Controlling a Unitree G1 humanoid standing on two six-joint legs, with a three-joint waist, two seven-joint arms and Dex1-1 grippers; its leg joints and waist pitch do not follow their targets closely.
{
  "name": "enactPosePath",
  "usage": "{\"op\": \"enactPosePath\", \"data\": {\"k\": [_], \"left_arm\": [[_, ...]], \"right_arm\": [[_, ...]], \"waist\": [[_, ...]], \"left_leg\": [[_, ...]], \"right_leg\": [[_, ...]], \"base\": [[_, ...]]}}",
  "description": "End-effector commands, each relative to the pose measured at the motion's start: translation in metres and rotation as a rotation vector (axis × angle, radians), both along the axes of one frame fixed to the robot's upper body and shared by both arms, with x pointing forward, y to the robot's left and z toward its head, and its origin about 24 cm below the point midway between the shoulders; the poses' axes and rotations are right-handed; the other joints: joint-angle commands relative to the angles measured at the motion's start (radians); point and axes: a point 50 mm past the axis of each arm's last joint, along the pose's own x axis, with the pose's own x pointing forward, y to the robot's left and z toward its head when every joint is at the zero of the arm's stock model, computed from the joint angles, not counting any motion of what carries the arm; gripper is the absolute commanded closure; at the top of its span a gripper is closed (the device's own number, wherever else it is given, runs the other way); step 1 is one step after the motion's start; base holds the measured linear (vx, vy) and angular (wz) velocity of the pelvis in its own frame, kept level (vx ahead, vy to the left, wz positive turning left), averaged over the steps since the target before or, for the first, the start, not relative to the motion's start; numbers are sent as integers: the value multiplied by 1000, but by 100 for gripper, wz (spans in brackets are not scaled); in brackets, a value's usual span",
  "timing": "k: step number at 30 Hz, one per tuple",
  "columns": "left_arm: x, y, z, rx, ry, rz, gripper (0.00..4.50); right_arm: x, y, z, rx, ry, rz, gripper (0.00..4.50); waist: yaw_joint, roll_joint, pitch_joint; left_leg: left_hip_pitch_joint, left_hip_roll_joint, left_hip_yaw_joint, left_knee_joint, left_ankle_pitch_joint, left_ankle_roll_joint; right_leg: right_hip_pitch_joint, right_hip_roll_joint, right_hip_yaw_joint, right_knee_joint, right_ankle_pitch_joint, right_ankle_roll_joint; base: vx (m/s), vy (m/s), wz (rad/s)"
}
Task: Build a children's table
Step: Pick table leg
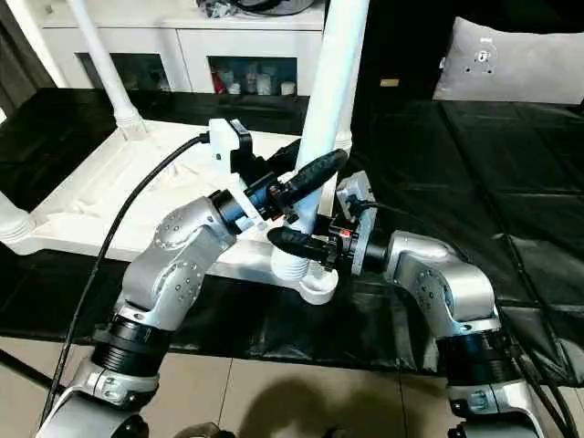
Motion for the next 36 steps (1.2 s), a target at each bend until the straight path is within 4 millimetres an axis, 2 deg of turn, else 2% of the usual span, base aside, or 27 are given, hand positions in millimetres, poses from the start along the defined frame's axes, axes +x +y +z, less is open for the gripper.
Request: {"op": "enactPosePath", "data": {"k": [1, 3, 7, 8, 12, 15, 16, 19, 20, 25, 27, 31, 32, 35, 36], "left_arm": [[-3, -3, 8, -1, -46, -19, 269], [-4, -3, 7, 0, -47, -20, 269], [-4, -3, 7, 1, -48, -23, 269], [-4, -4, 7, 1, -47, -25, 269], [-5, -6, 7, 0, -47, -42, 269], [-6, -6, 7, -2, -45, -52, 269], [-7, -6, 7, -3, -44, -56, 269], [-8, -6, 6, -7, -38, -70, 269], [-8, -6, 6, -8, -36, -72, 269], [-8, -6, 7, -23, -17, -85, 269], [-11, -7, 9, -39, -13, -131, 213], [-24, -9, 18, -123, 10, -256, 180], [-29, -11, 19, -128, 7, -299, 170], [-33, -12, 19, -131, 6, -334, 148], [-34, -13, 19, -128, 10, -338, 123]], "right_arm": [[4, 2, 4, -1, -8, -5, 152], [4, 2, 4, -1, -8, -5, 182], [4, 1, 4, 6, -5, -5, 202], [4, 1, 4, 7, -5, -4, 226], [4, 2, 4, 15, -3, 4, 245], [3, 2, 3, 15, -3, 14, 251], [3, 2, 3, 14, -4, 14, 251], [3, 1, 3, 13, -12, 9, 253], [3, 1, 2, 11, -15, 6, 253], [4, 0, 0, -5, -24, -18, 253], [5, 0, -2, -19, -27, -35, 254], [8, 3, -4, -40, -28, -64, 256], [10, 4, -6, -47, -26, -79, 256], [12, 5, -7, -55, -20, -96, 256], [13, 5, -8, -61, -13, -108, 256]], "waist": [[0, -23, -80], [0, -22, -81], [0, -21, -81], [-1, -23, -81], [0, -23, -80], [0, -25, -81], [0, -21, -81], [-1, -23, -81], [0, -20, -81], [-1, -22, -82], [-1, -24, -82], [0, -22, -82], [-2, -27, -80], [-3, -23, -78], [-4, -23, -77]], "left_leg": [[5, 46, -12, -64, -96, 86], [5, 47, -13, -64, -95, 87], [5, 48, -13, -64, -96, 87], [5, 47, -12, -64, -97, 87], [5, 47, -12, -64, -95, 90], [5, 47, -12, -64, -93, 90], [5, 48, -13, -64, -90, 89], [5, 47, -12, -63, -92, 89], [5, 47, -13, -64, -92, 88], [5, 46, -12, -63, -91, 87], [5, 47, -12, -63, -90, 86], [5, 48, -11, -62, -87, 89], [6, 48, -10, -63, -94, 92], [6, 48, -11, -65, -108, 83], [7, 48, -11, -66, -113, 81]], "right_leg": [[71, -57, 46, -63, -287, -155], [70, -56, 46, -63, -287, -154], [70, -57, 45, -63, -282, -156], [70, -56, 46, -63, -283, -155], [70, -56, 46, -62, -283, -157], [69, -57, 46, -62, -289, -156], [70, -57, 46, -61, -286, -156], [70, -57, 46, -62, -288, -154], [70, -56, 46, -62, -286, -155], [70, -57, 46, -62, -280, -158], [70, -57, 46, -59, -279, -162], [69, -58, 47, -56, -266, -183], [68, -55, 46, -59, -274, -178], [67, -56, 46, -62, -310, -164], [67, -54, 46, -64, -317, -159]], "base": [[0, 0, 0], [0, 0, 0], [0, 0, 0], [0, 0, 0], [0, 0, 0], [0, 0, 0], [0, 0, 0], [0, 0, 0], [0, 0, 0], [0, 0, 0], [0, 0, 0], [0, 0, 0], [0, 0, 0], [0, 0, 0], [0, 0, 0]]}}
